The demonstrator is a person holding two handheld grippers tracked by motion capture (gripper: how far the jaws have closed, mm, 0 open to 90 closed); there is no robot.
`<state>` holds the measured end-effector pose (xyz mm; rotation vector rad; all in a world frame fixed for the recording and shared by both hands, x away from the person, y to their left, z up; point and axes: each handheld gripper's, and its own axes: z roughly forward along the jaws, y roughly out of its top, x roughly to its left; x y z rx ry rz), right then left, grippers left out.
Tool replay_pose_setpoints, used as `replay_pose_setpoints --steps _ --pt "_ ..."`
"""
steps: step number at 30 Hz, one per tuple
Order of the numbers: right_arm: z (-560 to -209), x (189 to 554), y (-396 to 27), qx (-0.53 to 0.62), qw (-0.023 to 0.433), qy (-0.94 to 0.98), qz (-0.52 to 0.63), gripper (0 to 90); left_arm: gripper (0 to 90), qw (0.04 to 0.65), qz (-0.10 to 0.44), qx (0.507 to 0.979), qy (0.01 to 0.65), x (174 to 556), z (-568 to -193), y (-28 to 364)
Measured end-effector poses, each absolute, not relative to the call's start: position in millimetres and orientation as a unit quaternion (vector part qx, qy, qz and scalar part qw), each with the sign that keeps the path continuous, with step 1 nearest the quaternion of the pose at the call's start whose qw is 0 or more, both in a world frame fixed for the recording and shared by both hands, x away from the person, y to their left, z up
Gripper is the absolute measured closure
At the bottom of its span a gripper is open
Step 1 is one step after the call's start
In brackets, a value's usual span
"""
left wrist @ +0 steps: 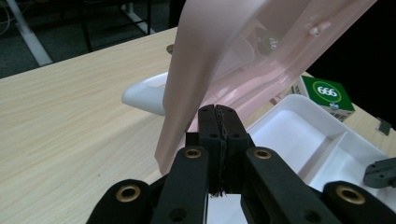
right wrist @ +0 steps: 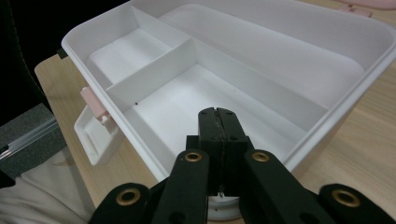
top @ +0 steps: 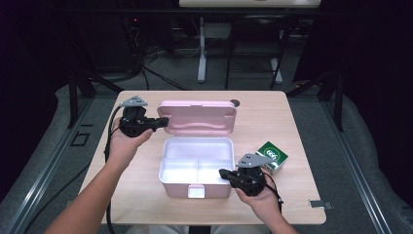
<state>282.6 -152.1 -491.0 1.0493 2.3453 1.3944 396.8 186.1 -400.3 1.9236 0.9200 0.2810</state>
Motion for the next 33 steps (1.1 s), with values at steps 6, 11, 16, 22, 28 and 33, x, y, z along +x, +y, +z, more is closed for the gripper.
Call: replay_pose_setpoints --steps 6,11,16,22,28,33 --pt "-491 282 -152 0.356 0.112 0.797 0.474 90.0 89.4 0.469 0.115 0.788 0.383 400 -406 187" --pt "-491 283 -152 0.355 0.112 0.798 0.474 90.0 88.4 0.465 0.112 0.789 0.386 403 -409 187" --pt "-491 282 -152 0.355 0.112 0.798 0.474 90.0 87.7 0.458 0.112 0.791 0.390 405 -411 185" --pt "-492 283 -152 0.354 0.111 0.798 0.474 90.0 86.8 0.448 0.114 0.792 0.399 410 -415 185" --pt "-491 283 -152 0.353 0.110 0.800 0.472 90.0 86.0 0.436 0.115 0.795 0.405 415 -419 184" --pt "-491 283 -152 0.352 0.111 0.801 0.471 90.0 84.7 0.427 0.116 0.799 0.409 417 -421 185"
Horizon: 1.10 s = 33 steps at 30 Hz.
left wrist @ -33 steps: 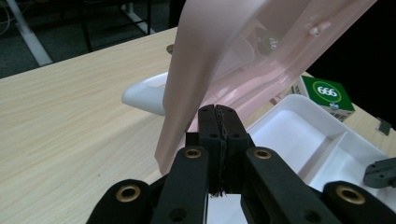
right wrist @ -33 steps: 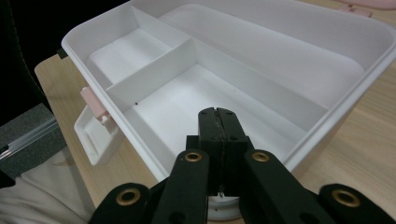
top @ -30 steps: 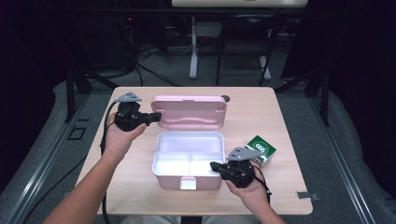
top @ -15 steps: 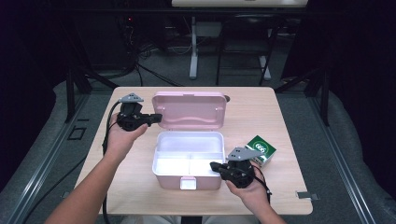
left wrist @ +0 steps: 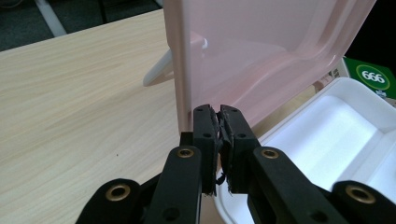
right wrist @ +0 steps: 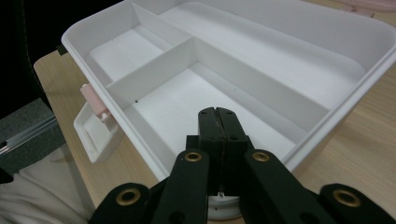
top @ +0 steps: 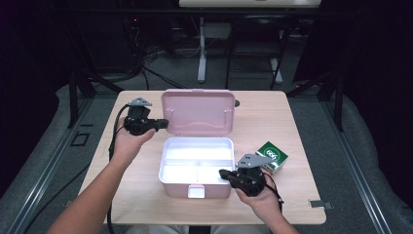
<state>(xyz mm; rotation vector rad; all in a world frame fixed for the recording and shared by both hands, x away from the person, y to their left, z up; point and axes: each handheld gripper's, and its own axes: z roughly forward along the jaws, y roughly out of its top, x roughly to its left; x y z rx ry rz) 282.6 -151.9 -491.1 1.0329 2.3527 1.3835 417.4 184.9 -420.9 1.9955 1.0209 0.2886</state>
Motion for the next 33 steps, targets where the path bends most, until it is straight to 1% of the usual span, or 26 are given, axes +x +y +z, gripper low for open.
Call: replay_pose_setpoints --steps 5,13,16,28,33 --pt "-491 283 -152 0.350 0.112 0.802 0.471 90.0 82.1 0.422 0.117 0.799 0.412 418 -422 187" --pt "-492 282 -152 0.348 0.115 0.800 0.475 90.0 74.5 0.413 0.113 0.802 0.417 419 -424 189" --pt "-492 282 -153 0.349 0.112 0.799 0.476 90.0 73.1 0.409 0.109 0.804 0.416 418 -423 191" --pt "-492 282 -152 0.354 0.113 0.795 0.479 90.0 70.7 0.399 0.108 0.816 0.404 413 -419 203" --pt "-492 282 -152 0.356 0.107 0.794 0.480 86.8 70.3 0.391 0.110 0.822 0.399 411 -418 210"
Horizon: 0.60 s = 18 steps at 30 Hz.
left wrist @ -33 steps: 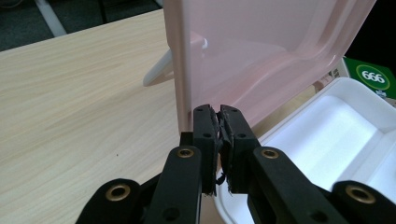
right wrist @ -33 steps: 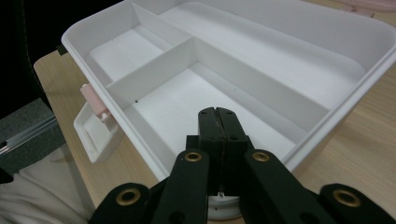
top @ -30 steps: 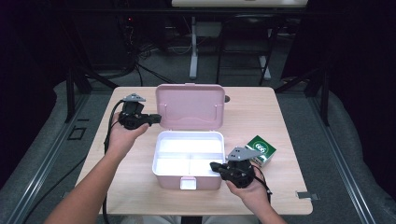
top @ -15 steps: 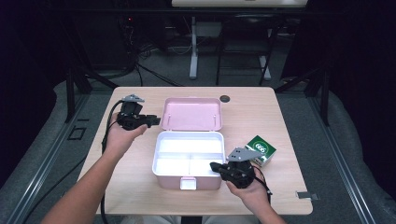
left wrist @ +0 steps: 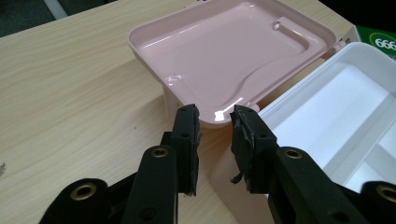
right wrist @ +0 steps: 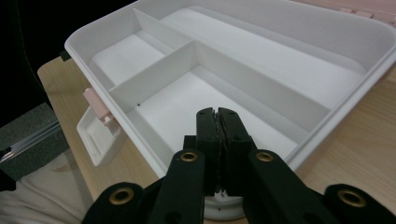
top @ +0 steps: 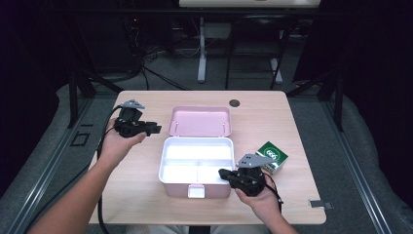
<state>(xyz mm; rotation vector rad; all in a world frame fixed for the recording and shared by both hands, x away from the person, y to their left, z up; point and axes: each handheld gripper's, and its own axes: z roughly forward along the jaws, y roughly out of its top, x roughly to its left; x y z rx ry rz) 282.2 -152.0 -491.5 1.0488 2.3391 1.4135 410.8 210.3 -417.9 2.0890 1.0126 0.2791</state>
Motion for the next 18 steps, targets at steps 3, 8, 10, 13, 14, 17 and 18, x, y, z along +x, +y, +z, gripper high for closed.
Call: replay_pose_setpoints --steps 3,8,10,13,14,17,18 --pt "-491 282 -151 0.357 0.107 0.795 0.479 82.8 69.8 0.391 0.109 0.823 0.398 409 -417 213" --pt "-486 281 -151 0.352 0.117 0.793 0.484 79.2 67.7 0.390 0.115 0.826 0.390 404 -413 215" --pt "-482 281 -152 0.351 0.121 0.791 0.486 78.2 67.7 0.390 0.115 0.829 0.384 401 -410 215" --pt "-475 280 -155 0.350 0.128 0.790 0.488 77.5 68.4 0.380 0.119 0.837 0.375 397 -407 214" --pt "-473 280 -156 0.349 0.132 0.789 0.488 77.2 68.5 0.377 0.121 0.839 0.373 396 -406 213" --pt "-467 279 -160 0.349 0.140 0.788 0.488 77.0 69.7 0.370 0.126 0.845 0.364 392 -402 211" --pt "-465 279 -161 0.350 0.141 0.786 0.489 77.0 70.4 0.369 0.126 0.847 0.363 391 -400 210"
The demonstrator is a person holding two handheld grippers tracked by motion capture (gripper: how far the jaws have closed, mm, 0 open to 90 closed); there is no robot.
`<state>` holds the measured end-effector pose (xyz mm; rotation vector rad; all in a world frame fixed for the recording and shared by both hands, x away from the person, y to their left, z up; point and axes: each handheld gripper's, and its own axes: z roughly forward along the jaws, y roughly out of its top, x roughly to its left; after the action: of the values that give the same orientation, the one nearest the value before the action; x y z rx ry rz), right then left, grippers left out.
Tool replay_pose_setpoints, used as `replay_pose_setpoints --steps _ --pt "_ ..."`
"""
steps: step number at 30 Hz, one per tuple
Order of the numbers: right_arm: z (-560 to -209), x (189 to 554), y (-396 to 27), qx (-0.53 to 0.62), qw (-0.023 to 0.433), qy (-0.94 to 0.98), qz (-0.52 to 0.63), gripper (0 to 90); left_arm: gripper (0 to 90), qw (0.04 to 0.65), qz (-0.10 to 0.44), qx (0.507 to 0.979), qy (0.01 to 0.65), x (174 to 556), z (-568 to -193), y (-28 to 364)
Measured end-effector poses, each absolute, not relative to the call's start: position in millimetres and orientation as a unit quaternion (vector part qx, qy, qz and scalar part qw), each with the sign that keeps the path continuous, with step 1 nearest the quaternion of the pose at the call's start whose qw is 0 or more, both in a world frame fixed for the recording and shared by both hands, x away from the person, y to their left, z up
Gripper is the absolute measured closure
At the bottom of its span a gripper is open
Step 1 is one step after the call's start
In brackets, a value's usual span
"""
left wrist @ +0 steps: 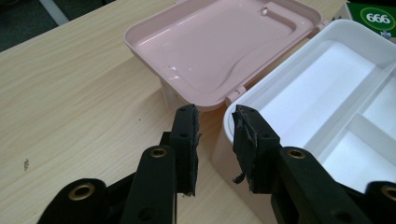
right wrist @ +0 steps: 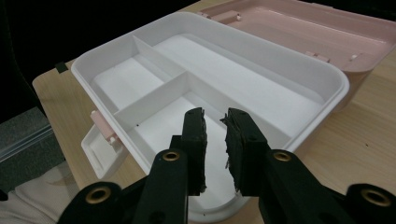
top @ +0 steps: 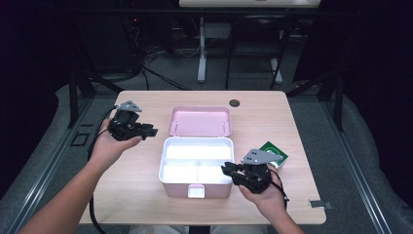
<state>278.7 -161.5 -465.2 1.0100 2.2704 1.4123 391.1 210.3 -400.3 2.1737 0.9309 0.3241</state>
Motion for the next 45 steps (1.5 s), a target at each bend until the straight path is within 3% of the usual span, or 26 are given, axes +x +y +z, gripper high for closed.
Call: replay_pose_setpoints --steps 25,45 --pt "-470 282 -203 0.399 0.169 0.762 0.481 74.2 75.5 0.325 0.124 0.889 0.297 378 -388 192" --pt "-479 282 -211 0.417 0.173 0.754 0.477 73.6 77.5 0.296 0.123 0.917 0.238 368 -388 164"
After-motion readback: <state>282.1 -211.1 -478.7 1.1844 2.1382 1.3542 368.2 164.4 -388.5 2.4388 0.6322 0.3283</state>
